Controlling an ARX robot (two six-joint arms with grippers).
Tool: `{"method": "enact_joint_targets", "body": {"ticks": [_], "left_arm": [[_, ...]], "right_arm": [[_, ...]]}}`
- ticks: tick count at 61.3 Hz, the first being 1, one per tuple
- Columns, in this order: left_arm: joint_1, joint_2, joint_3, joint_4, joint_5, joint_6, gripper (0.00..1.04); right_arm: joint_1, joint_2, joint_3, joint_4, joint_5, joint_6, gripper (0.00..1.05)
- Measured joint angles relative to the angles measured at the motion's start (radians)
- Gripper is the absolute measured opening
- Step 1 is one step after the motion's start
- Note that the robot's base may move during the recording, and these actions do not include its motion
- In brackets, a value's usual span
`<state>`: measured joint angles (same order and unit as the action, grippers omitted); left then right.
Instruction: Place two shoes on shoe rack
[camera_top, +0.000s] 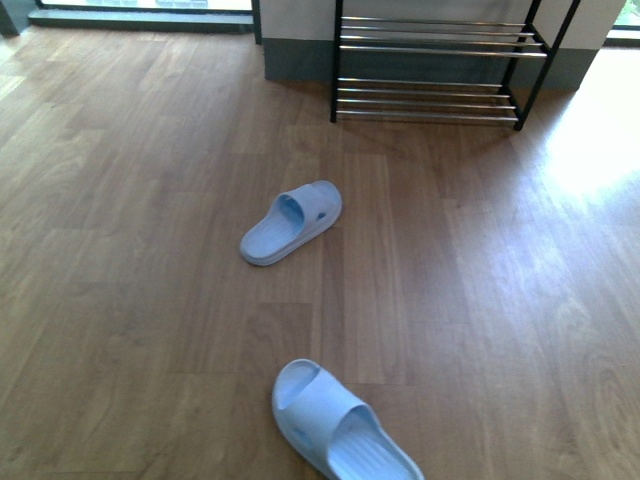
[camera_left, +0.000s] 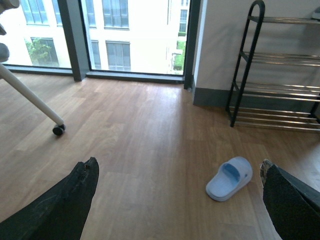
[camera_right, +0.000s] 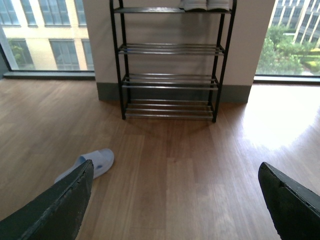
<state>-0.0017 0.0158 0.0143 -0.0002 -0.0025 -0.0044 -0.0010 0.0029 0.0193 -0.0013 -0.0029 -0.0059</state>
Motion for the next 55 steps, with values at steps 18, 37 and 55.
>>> {"method": "enact_joint_targets", "body": {"ticks": [18,37,55], "left_arm": [[0.0,0.0,0.0,0.0,-0.001,0.0,0.95],[0.0,0.0,0.0,0.0,0.003,0.0,0.95],[0.0,0.0,0.0,0.0,0.003,0.0,0.95]], "right_arm": [[0.0,0.0,0.0,0.0,-0.003,0.0,0.96],[0.0,0.001,0.0,0.0,0.003,0.0,0.96],[0.0,0.001,0.0,0.0,0.003,0.0,0.96]]}}
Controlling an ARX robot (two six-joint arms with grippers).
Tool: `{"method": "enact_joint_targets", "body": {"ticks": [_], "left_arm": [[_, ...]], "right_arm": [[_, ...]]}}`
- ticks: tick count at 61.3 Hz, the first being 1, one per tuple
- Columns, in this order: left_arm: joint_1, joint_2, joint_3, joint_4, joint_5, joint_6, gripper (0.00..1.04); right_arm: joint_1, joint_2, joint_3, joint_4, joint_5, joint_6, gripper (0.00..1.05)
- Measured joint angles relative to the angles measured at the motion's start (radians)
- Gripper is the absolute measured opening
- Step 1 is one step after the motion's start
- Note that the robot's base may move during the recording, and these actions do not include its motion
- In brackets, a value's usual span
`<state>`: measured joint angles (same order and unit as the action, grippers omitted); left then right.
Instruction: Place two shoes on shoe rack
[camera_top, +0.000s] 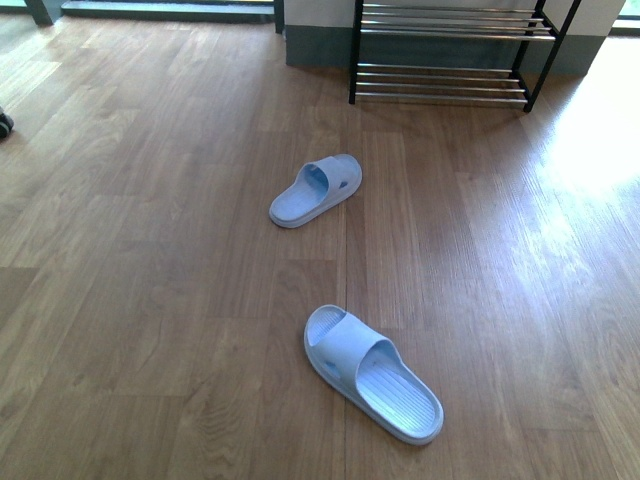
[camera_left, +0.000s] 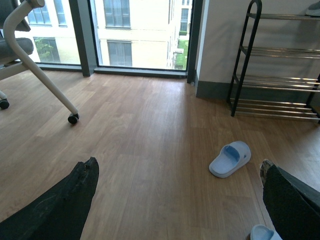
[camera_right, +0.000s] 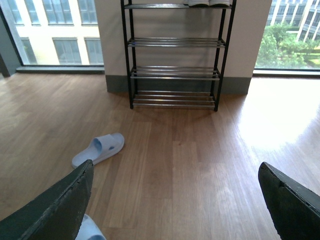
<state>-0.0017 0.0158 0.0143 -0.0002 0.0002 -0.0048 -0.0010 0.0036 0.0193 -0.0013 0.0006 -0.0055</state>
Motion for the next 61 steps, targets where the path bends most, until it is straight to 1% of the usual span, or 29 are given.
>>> {"method": "enact_joint_targets", "body": {"ticks": [61], "left_arm": [[0.0,0.0,0.0,0.0,0.0,0.0,0.95]], "right_arm": [[0.0,-0.001,0.0,0.0,0.0,0.0,0.96]]}}
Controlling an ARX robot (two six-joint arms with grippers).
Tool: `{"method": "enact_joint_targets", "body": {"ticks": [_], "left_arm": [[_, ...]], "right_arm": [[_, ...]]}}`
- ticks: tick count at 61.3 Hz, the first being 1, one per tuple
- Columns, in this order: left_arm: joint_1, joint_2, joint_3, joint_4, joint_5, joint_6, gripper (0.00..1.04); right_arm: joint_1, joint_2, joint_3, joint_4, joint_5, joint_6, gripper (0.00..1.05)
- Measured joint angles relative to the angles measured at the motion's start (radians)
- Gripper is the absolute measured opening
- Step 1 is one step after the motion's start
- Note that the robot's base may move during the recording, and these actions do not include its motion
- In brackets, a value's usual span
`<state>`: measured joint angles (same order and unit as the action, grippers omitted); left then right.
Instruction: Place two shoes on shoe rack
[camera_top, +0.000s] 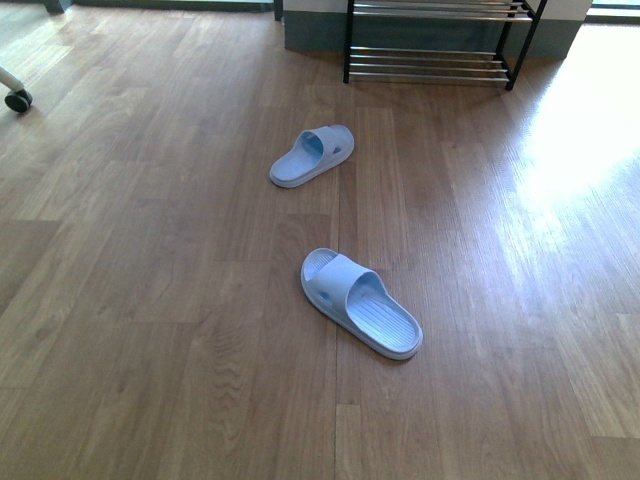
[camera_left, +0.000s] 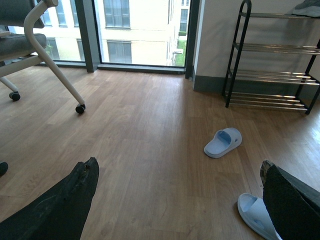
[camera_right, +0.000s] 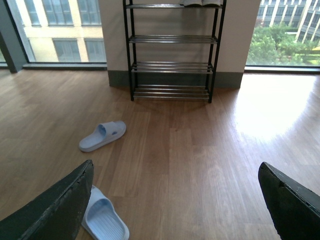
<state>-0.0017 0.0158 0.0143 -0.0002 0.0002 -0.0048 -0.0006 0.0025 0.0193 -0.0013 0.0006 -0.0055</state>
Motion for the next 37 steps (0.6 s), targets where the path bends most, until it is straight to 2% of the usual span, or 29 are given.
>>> {"method": "enact_joint_targets", "body": {"ticks": [37], "left_arm": [[0.0,0.0,0.0,0.0,-0.003,0.0,0.95]], "right_arm": [[0.0,0.001,0.0,0.0,-0.004,0.0,0.96]]}}
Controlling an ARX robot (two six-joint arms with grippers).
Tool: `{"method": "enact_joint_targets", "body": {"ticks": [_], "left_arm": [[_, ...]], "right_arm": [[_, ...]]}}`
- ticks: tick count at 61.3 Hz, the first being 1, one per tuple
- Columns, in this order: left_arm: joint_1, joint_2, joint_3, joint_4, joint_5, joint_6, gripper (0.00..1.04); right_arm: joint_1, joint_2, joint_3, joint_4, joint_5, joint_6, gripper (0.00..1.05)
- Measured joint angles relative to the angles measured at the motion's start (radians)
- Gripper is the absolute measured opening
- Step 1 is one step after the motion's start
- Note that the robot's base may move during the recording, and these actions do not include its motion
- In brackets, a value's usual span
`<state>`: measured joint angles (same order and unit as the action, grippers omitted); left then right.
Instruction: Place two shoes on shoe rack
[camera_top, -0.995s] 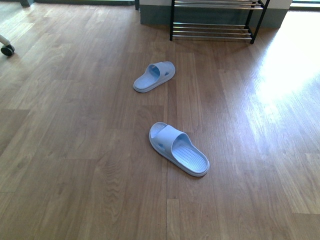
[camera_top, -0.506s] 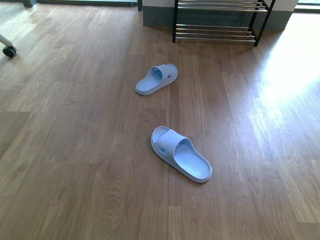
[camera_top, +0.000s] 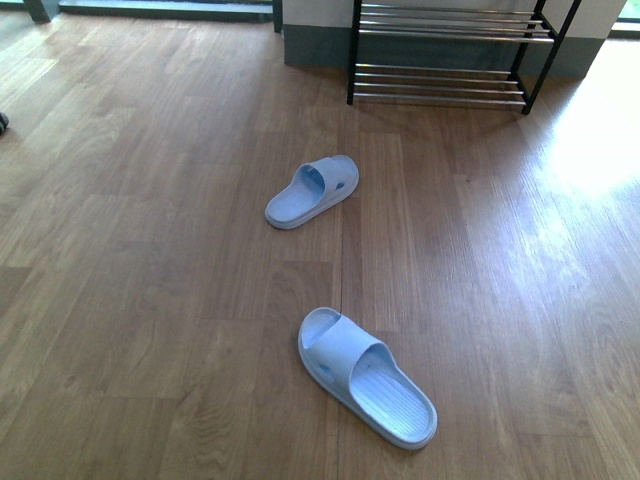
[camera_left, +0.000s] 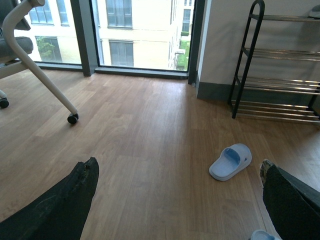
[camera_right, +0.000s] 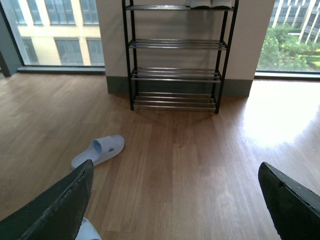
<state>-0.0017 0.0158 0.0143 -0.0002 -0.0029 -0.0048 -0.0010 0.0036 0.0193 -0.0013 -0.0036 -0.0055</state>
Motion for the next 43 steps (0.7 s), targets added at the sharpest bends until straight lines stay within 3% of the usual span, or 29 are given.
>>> {"method": "enact_joint_targets", "body": {"ticks": [39,40,43], "left_arm": [[0.0,0.0,0.0,0.0,0.003,0.0,0.95],[-0.006,0.01,0.005,-0.013,-0.021,-0.018,0.95],[-0.103,0.192,0.106,-0.208,-0.269,-0.192,0.95]], "right_arm": [[0.0,0.0,0.0,0.0,0.007,0.002,0.96],[0.0,0.0,0.0,0.0,0.007,0.002,0.96],[0.0,-0.001,0.0,0.0,0.007,0.002,0.96]]}}
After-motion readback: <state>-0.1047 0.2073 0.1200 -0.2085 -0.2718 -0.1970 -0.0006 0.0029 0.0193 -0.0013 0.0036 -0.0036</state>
